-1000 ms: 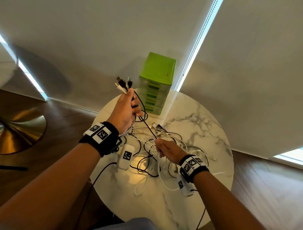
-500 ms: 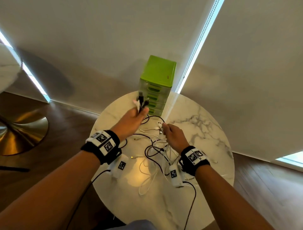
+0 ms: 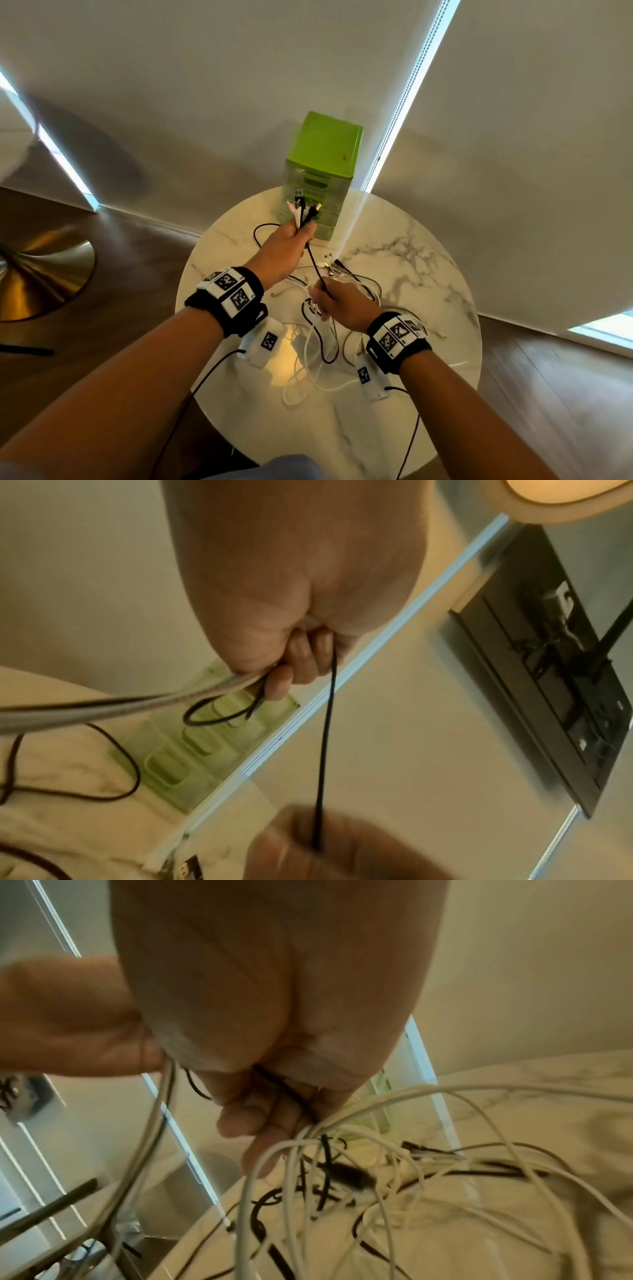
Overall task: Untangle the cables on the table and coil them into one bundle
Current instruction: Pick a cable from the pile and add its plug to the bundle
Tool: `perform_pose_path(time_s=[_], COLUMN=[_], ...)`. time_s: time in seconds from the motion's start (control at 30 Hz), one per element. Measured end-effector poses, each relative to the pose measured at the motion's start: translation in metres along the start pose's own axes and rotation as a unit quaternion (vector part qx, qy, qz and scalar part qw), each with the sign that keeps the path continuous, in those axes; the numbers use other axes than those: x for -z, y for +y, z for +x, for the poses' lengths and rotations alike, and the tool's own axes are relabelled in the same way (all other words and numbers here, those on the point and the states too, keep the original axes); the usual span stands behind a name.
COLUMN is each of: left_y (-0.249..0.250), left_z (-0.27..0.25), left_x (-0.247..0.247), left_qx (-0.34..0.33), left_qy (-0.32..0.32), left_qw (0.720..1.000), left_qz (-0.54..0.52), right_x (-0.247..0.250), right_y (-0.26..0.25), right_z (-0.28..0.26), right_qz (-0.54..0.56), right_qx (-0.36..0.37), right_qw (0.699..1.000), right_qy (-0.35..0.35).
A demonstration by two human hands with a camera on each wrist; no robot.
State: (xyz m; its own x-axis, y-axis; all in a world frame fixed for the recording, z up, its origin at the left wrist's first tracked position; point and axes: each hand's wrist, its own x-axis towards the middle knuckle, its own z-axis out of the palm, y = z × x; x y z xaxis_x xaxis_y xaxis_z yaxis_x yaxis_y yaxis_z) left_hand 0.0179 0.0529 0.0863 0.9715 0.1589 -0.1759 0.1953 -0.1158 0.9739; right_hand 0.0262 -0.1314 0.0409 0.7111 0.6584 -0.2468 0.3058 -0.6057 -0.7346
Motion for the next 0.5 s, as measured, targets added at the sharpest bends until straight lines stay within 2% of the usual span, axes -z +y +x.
perform_pose_path(time_s=[0.33, 0.43, 0.5], left_y=[0.022, 0.025, 0.023], left_z=[0.014, 0.015, 0.007], left_x=[0.048, 0.052, 0.045], left_qx=[-0.092, -0.093, -0.109], left_qy=[0.125, 0.156, 0.136], left_qw=[0.983, 0.981, 0.985], left_qz=[-0.095, -0.063, -0.001], right_x=[0.014, 0.017, 0.021], right_y=[0.036, 0.038, 0.028], right_z=[-0.017, -0.012, -0.007], right_qz=[0.038, 0.095, 0.114], right_qx=[-0.035, -0.052, -0.060], right_qw=[0.999, 0.993, 0.989], right_qy=[0.002, 0.042, 0.076])
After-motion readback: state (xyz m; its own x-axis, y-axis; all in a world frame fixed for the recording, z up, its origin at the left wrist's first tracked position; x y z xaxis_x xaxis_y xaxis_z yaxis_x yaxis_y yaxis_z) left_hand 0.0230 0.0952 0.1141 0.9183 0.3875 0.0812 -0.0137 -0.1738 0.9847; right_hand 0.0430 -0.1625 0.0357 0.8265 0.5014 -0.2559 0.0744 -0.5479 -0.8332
